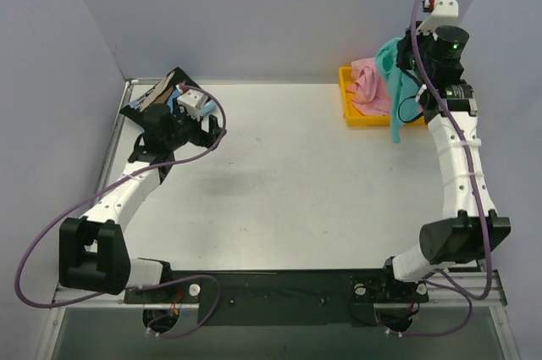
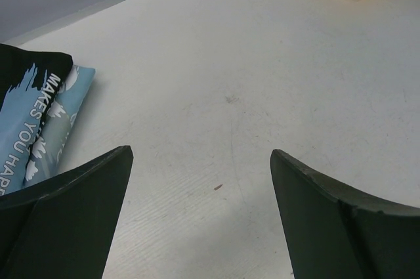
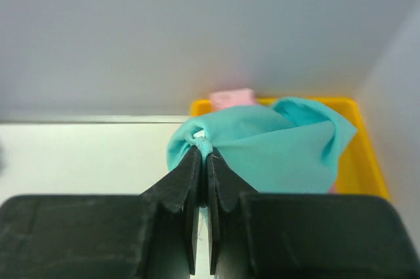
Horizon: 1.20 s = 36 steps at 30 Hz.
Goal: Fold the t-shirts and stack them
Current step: Grab crumpled tshirt from bin with the right arm, then move the tshirt to the center of the board
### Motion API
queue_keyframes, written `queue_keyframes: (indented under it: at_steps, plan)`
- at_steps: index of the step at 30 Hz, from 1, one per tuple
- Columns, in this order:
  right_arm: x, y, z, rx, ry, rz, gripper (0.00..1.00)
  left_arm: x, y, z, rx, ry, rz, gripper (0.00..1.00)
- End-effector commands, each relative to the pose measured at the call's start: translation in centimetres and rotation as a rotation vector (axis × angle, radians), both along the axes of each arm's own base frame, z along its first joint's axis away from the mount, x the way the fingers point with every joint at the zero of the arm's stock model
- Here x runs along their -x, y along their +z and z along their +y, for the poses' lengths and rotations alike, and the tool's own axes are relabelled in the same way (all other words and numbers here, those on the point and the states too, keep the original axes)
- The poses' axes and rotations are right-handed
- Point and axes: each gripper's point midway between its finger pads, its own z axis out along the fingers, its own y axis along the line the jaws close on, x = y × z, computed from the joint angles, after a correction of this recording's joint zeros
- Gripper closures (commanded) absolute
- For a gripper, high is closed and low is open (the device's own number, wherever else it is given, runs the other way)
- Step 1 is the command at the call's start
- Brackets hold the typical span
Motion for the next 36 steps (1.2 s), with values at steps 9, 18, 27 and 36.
queue_keyframes:
  at_steps: [9,18,27,36]
  plan:
    - [24.2,18.8,22.1,-0.1,1.18,-0.548,1.0,1.1,3.6,2.0,0.033,0.122,-0.14,0.03]
    - [19.0,8.7,26.1,-0.478,1.179,-0.158,1.0,1.2,4.9,5.0,-0.062,0.247,-0.223,0.03]
    - [10.0,-20.8,16.4,-0.229,0.382,0.711,0.49,4.4,0.6,4.5,-0.297,0.069,-0.131,0.06]
    - [16.5,-28.0,14.5,-0.144,0.418,0.97,0.39,12.9,-3.1,-1.5,-0.367,-0.341,0.078,0.15]
